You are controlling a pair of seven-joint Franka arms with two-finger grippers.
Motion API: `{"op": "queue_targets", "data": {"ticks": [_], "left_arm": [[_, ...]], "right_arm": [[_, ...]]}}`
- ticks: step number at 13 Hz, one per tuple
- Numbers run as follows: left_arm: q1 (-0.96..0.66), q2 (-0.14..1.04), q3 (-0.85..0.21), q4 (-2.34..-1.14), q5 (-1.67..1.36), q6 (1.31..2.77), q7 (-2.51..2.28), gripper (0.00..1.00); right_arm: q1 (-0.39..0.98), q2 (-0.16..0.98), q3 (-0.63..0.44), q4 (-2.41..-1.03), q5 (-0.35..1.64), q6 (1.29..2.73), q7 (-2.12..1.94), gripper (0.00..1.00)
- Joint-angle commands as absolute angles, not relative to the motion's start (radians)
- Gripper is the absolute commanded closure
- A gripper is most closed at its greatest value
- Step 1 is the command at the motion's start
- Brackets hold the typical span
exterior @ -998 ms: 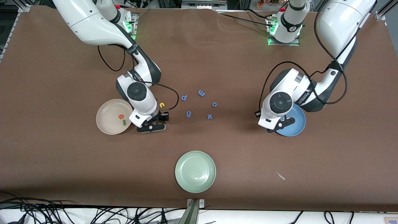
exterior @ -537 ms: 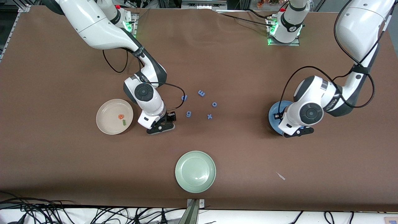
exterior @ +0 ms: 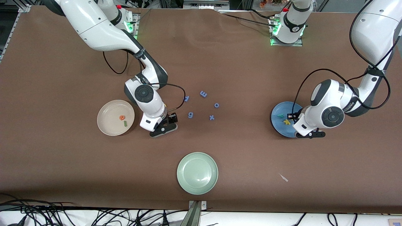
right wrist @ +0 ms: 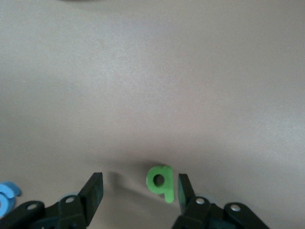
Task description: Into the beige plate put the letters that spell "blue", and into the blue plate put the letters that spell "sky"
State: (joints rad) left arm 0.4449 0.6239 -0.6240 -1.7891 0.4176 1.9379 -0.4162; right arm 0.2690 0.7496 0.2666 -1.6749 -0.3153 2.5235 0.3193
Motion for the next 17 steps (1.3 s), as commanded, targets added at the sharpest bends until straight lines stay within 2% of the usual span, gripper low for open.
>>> {"op": "queue_targets", "data": {"ticks": [1,4,5,8,10,12,13,15,17], "left_arm": [[0.454,0.554,-0.67,-1.78,0.434,1.907,-0.402,0.0],[0.454,0.512,-0.741,-1.654,0.423,1.763,-0.402,0.0],[0.454,0.502,-0.762,-1.578,0.372,1.706,-0.402,0.0],[0.448,0.497,-0.817,-1.358,0.322,1.512,-0.402,0.0],[0.443,0.421,-0.821,-1.31,0.313,1.489,-0.374,0.0],[0.456,0.397,-0.818,-1.272,0.279,1.461,-0.341,0.0],[0.453,0.352,-0.793,-1.263,0.249,1.46,-0.3,0.0],[0.402,0.299,-0.671,-1.27,0.177,1.462,-0.188,0.0],[0.249,0.249,-0.441,-1.287,0.14,1.474,-0.08,0.0]], "right_arm": [[0.27,0.773,0.255,-1.672,-0.314,2.563,0.282,0.28],[0.27,0.776,0.255,-1.686,-0.311,2.569,0.293,0.29],[0.27,0.776,0.255,-1.686,-0.31,2.572,0.293,0.33],[0.27,0.773,0.245,-1.706,-0.311,2.571,0.295,0.57],[0.27,0.77,0.232,-1.72,-0.313,2.572,0.288,0.73],[0.268,0.765,0.23,-1.72,-0.311,2.571,0.282,0.89],[0.268,0.758,0.229,-1.718,-0.311,2.566,0.279,0.9],[0.262,0.718,0.222,-1.718,-0.31,2.512,0.252,0.9],[0.241,0.668,0.222,-1.726,-0.307,2.426,0.184,0.9]]}}
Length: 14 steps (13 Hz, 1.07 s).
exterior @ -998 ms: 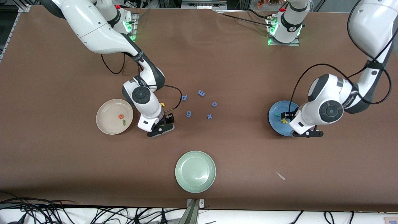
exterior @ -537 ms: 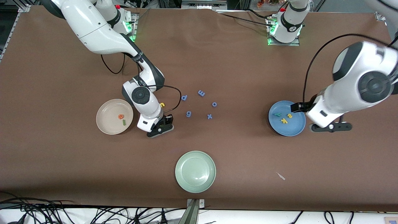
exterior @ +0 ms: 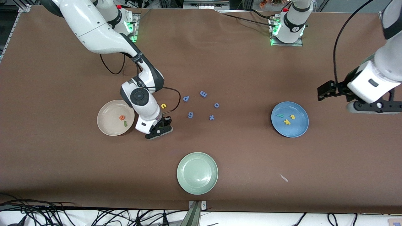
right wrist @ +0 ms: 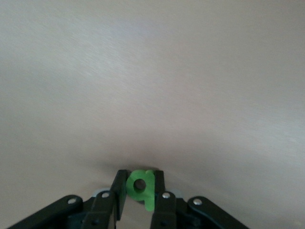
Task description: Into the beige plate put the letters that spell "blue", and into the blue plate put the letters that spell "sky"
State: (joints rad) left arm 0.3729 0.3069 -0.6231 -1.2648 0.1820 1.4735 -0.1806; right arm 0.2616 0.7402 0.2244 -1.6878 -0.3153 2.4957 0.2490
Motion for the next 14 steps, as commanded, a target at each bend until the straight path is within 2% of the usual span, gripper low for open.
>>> {"op": "queue_targets", "data": {"ticks": [1,4,6,7,8,9,10,11,14], "left_arm": [[0.165,0.226,-0.346,-1.316,0.127,1.488,-0.075,0.0],[0.026,0.151,-0.125,-1.422,0.014,1.551,-0.075,0.0],[-0.003,0.048,-0.094,-1.549,0.012,1.606,-0.08,0.0],[-0.008,0.025,-0.095,-1.569,0.023,1.621,-0.086,0.0],[0.004,0.026,-0.1,-1.554,0.023,1.614,-0.084,0.0],[0.009,0.032,-0.097,-1.536,0.021,1.592,-0.08,0.0],[0.009,0.034,-0.098,-1.534,0.021,1.589,-0.084,0.0],[0.008,0.04,-0.1,-1.532,0.021,1.589,-0.084,0.0],[0.009,0.043,-0.1,-1.534,0.021,1.586,-0.078,0.0]], "right_arm": [[0.218,0.625,0.222,-1.745,-0.305,2.364,0.135,0.9],[0.112,0.456,0.219,-1.935,-0.304,2.319,-0.03,0.9],[0.059,0.384,0.203,-2.034,-0.314,2.324,-0.084,0.89],[0.045,0.359,0.177,-2.072,-0.316,2.33,-0.115,0.89],[0.04,0.351,0.155,-2.095,-0.316,2.344,-0.142,0.78],[0.029,0.353,0.153,-2.111,-0.314,2.37,-0.144,0.38],[0.029,0.353,0.153,-2.115,-0.314,2.385,-0.132,0.22],[0.031,0.354,0.153,-2.114,-0.308,2.382,-0.115,0.16],[0.032,0.364,0.225,-2.103,-0.304,2.381,0.038,0.14]]}}
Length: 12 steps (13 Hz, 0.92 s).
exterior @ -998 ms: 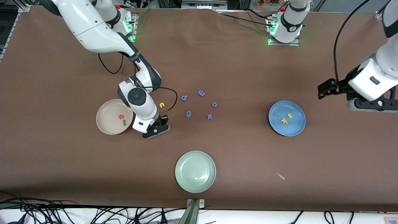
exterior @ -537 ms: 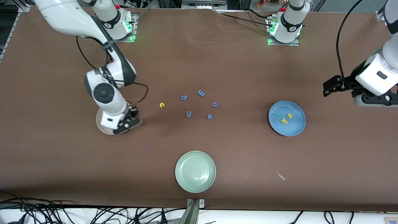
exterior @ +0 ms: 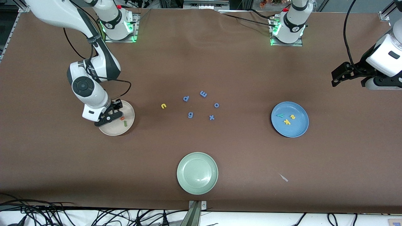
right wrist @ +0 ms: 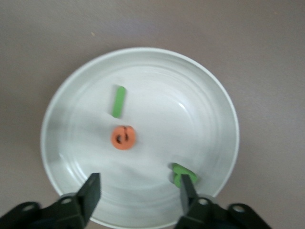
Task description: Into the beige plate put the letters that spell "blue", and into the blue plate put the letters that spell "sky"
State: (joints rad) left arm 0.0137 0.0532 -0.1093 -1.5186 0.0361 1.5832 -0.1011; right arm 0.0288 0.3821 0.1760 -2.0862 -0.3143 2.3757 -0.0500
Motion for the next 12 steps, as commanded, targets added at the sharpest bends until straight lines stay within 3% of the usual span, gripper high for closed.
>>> {"op": "queue_targets", "data": {"ticks": [1,8,12], "left_arm": [[0.009,0.043,-0.098,-1.532,0.021,1.58,-0.078,0.0],[0.009,0.041,-0.098,-1.52,0.023,1.522,-0.078,0.0],[0.011,0.04,-0.095,-1.517,0.021,1.509,-0.08,0.0]], "right_arm": [[0.037,0.367,0.26,-2.1,-0.304,2.381,0.126,0.14],[0.222,0.504,0.33,-1.976,-0.302,2.39,0.616,0.14],[0.232,0.532,0.336,-1.991,-0.31,2.443,0.62,0.14]]}}
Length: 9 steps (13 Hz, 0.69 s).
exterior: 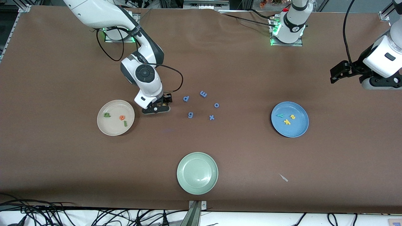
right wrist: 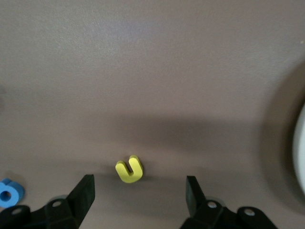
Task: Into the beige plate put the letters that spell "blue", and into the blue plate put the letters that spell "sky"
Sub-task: 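Reach the right gripper to the yellow u and grasp it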
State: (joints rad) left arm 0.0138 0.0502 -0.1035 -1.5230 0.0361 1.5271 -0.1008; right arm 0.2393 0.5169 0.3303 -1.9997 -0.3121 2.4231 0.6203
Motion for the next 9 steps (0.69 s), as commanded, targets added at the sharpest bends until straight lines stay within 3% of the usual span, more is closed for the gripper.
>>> {"op": "queue_targets", "data": {"ticks": [1,9], "left_arm": [[0.011,0.037,-0.094,-1.516,0.021,1.509,-0.075,0.0],[0.014,0.031,-0.1,-1.463,0.009,1.445,-0.074,0.0]], "right_arm": [[0.233,0.535,0.337,-1.997,-0.314,2.474,0.612,0.14],[0.23,0.54,0.337,-2.1,-0.37,2.649,0.503,0.14]]}}
